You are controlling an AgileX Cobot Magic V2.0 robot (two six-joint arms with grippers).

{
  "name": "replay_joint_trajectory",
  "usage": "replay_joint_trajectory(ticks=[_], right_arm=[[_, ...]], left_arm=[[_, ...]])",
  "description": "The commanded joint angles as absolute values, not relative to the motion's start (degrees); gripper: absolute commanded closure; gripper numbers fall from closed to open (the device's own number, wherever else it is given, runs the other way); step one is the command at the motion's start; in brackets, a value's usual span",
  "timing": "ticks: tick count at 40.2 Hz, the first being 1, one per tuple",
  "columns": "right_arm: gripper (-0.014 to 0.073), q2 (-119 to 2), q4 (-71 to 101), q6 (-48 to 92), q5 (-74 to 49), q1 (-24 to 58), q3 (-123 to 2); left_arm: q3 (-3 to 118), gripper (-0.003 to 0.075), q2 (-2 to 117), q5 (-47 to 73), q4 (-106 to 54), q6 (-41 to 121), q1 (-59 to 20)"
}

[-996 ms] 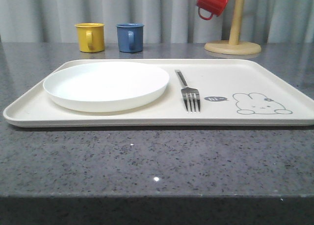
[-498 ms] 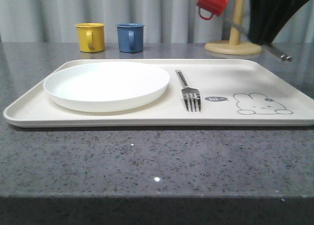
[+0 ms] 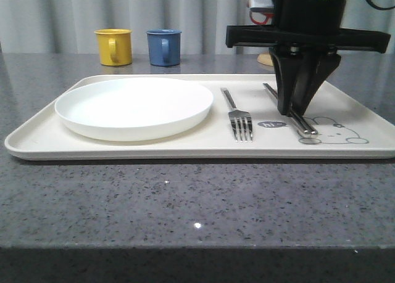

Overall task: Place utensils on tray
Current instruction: 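Lower the chopsticks onto the tray beside the fork and release, then move the right gripper to the spoon and grasp it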

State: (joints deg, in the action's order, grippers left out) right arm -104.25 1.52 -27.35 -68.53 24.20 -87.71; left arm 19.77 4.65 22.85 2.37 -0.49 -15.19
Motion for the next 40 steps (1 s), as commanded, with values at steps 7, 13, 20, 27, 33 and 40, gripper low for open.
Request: replay_joint_trajectory(ticks=[7, 13, 20, 27, 33, 40], right_arm=[[0.0428, -103.3, 3.1, -27.5, -66.9, 24.0, -89.4], [0.0252, -103.2, 3.2, -27.5, -67.0, 24.0, -89.5], [0.0179, -101.8, 1.3, -26.2, -70.1, 23.7, -92.7], [0.0179, -100.2, -0.5, -17.9, -76.5, 19.8, -97.5], [0.0179, -98.5, -0.5, -12.8, -76.5, 12.0, -97.2], [0.0179, -96.4, -1.6, -6.3, -76.5, -0.3, -93.3]], left_arm=[[21.3, 0.0738, 5.4, 18.5, 2.0, -0.9, -15.7], [21.3, 0.0738, 5.4, 18.5, 2.0, -0.9, -15.7], [21.3, 0.0738, 5.4, 18.5, 2.0, -0.9, -15.7], [21.3, 0.0738, 5.4, 18.5, 2.0, -0.9, -15.7], [21.3, 0.0738, 5.4, 18.5, 2.0, -0.9, -15.7], [21.3, 0.0738, 5.4, 18.5, 2.0, -0.9, -15.7]])
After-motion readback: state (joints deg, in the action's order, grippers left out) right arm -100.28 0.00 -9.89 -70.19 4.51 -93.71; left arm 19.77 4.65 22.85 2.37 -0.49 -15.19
